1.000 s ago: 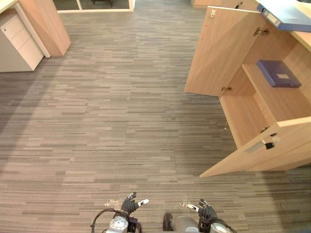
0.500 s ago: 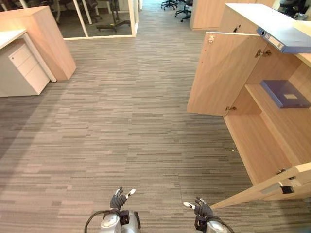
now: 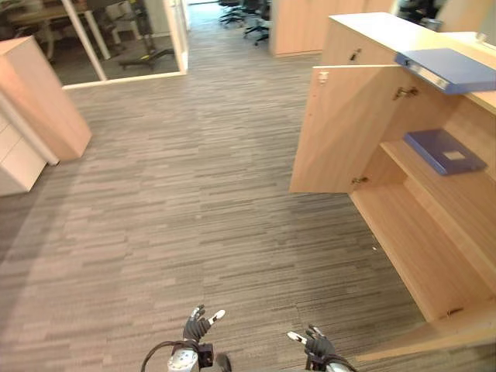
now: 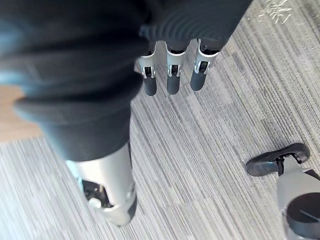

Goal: Walk over to the cabinet, pick up the folder, carry it to the office cabinet, place the folder inside the office cabinet, then close the office cabinet door

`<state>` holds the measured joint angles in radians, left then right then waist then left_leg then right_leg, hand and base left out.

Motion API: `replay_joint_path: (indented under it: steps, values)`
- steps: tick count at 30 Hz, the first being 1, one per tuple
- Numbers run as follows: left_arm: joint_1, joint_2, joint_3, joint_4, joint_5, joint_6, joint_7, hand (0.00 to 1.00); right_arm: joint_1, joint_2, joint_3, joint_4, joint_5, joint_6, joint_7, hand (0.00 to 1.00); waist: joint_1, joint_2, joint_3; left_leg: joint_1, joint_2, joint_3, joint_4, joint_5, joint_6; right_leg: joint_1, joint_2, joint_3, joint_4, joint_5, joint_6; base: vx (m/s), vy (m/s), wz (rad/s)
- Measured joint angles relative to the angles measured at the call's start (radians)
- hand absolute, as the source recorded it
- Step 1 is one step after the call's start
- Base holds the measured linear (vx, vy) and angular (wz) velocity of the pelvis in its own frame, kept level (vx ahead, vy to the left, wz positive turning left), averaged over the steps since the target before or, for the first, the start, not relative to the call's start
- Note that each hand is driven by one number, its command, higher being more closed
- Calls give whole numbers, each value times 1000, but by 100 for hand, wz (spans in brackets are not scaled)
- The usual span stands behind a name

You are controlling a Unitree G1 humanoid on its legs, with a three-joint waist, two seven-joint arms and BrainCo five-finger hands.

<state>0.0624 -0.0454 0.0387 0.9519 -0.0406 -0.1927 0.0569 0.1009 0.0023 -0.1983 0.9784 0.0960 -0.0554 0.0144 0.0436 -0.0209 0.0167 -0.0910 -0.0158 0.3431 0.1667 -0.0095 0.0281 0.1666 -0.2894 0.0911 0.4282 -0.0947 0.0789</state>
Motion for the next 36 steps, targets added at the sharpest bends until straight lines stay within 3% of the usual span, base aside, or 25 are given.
replay_joint_path:
  steps: [1,2,3,4,5,6,8,10,12,13,15,18,21,23,25,26,28,30,31,32,33,34,35,36]
  values:
    - [-1,0,-3,0,-5,0,-2,0,15,-16,-21,-2,0,7,-2,0,-3,-4,-2,47,-35,11,-34,0,0,-58,-33,-16,131,26,-39,184,121,-42]
    - [3,0,-7,0,-14,0,-7,0,31,-30,-19,-2,0,16,-2,0,-8,-1,-3,95,-57,8,-61,-1,3,-93,-66,-60,235,98,-110,185,124,-22]
    - [4,-1,-9,0,-18,-1,-8,0,40,-31,-17,-2,1,17,-2,0,-10,3,-6,116,-59,-1,-76,-4,8,-106,-81,-85,276,148,-128,190,128,8]
    - [4,0,1,0,-24,-3,-8,0,43,-22,-17,-5,-2,17,-2,0,-15,8,-11,152,-59,-12,-99,-12,24,-140,-102,-134,362,124,-115,196,108,22]
    - [1,12,9,4,-27,-3,-7,0,35,-16,-14,-11,1,13,0,0,-25,0,-6,175,-56,-31,-118,-16,29,-174,-95,-170,407,28,-65,187,84,24]
    - [-3,14,14,13,-27,-5,-7,0,31,-14,-14,-11,1,13,1,0,-31,1,-1,187,-47,-44,-134,-20,33,-195,-81,-181,417,-18,-54,151,29,32]
    - [-14,13,29,78,-27,-4,-8,0,17,-7,-13,-12,1,2,0,0,-33,-8,37,254,-30,-83,-177,-45,43,-262,-3,-247,412,-147,-30,86,-31,27]
    - [-24,10,50,81,-25,-4,-10,0,10,-7,-5,-4,1,-11,0,0,-36,-21,56,292,-17,-104,-183,-69,28,-316,58,-316,356,-186,-39,45,-90,22]
    - [-25,7,77,93,-14,-4,-22,0,11,-5,-6,5,4,-18,0,0,-36,-36,66,316,-17,-115,-185,-81,8,-344,102,-387,195,-181,-46,77,-158,34]
    - [-31,3,86,102,-11,-1,-27,0,11,-1,-8,10,7,-21,1,0,-43,-54,73,323,-35,-132,-184,-84,2,-355,103,-395,128,-153,-140,201,-226,54]
    - [-33,-10,115,102,4,4,-44,0,2,-14,-10,21,4,-24,2,0,-51,-20,61,318,21,-154,-173,-102,-28,-330,153,-437,80,-178,-132,299,-243,32]
    - [-28,-8,165,97,10,7,-44,0,-3,-17,-8,41,5,-25,3,0,-53,-12,65,319,84,-166,-99,-145,-78,-253,213,-476,22,-184,-147,258,-242,17]
    - [-30,-11,195,78,4,10,-45,0,9,-15,-7,43,7,-25,3,0,-57,-13,60,190,160,-181,286,-218,-108,-148,266,-494,-84,-187,-151,284,-223,10]
    - [-23,-13,245,49,-29,10,-41,0,12,-21,-8,41,31,-25,3,0,-52,14,56,17,232,-189,669,-190,-119,-95,308,-475,-138,-188,-153,296,-72,-29]
    - [-18,-9,274,35,-51,10,-19,0,10,-28,-5,40,43,-22,2,0,-42,29,64,-68,287,-165,909,-184,-112,-19,330,-442,-180,-191,-169,354,10,-53]
    - [-18,-3,272,28,-55,10,-12,0,10,-28,4,41,42,-18,1,0,-33,28,65,-102,289,-154,942,-191,-102,19,324,-415,-204,-190,-169,369,38,-57]
    - [-18,-1,271,10,-64,8,-6,0,0,-28,5,40,41,-14,1,0,-14,28,69,-148,282,-141,905,-204,-81,48,307,-373,-228,-189,-166,366,110,-71]
    - [-22,1,271,-4,-81,3,-5,0,-23,-24,5,40,41,-11,-3,0,4,22,78,-193,245,-139,757,-231,-73,84,270,-313,-254,-180,-152,361,188,-89]
    - [-20,1,271,-6,-89,0,-2,0,-37,-23,5,40,42,-11,-6,0,6,19,84,-198,222,-145,655,-232,-70,102,246,-292,-260,-180,-150,364,265,-94]
    - [-19,-1,270,-10,-92,-3,2,0,-56,-22,5,35,42,-14,-9,0,7,19,85,-206,180,-180,455,-215,-80,128,209,-263,-271,-178,-146,469,373,-81]
    - [-19,-1,270,-10,-92,-6,3,0,-61,-20,8,35,42,-15,-10,0,8,19,85,-205,167,-204,367,-192,-78,137,196,-253,-275,-175,-134,409,358,-86]
    - [-14,-1,268,-11,-93,-13,4,0,-63,-20,36,32,43,-23,-13,0,12,22,82,-203,154,-269,209,-128,-78,146,178,-232,-279,-175,-115,450,410,-64]
    - [-14,-1,268,-11,-94,-15,5,0,-63,-17,47,32,43,-25,-16,0,15,24,82,-205,154,-294,184,-67,-88,155,172,-216,-282,-178,-95,477,436,-88]
    - [-15,19,266,0,-99,-14,7,0,-57,3,71,36,44,-24,-20,0,24,4,78,-190,123,-281,198,6,-105,162,130,-179,-283,-165,-53,564,506,-61]
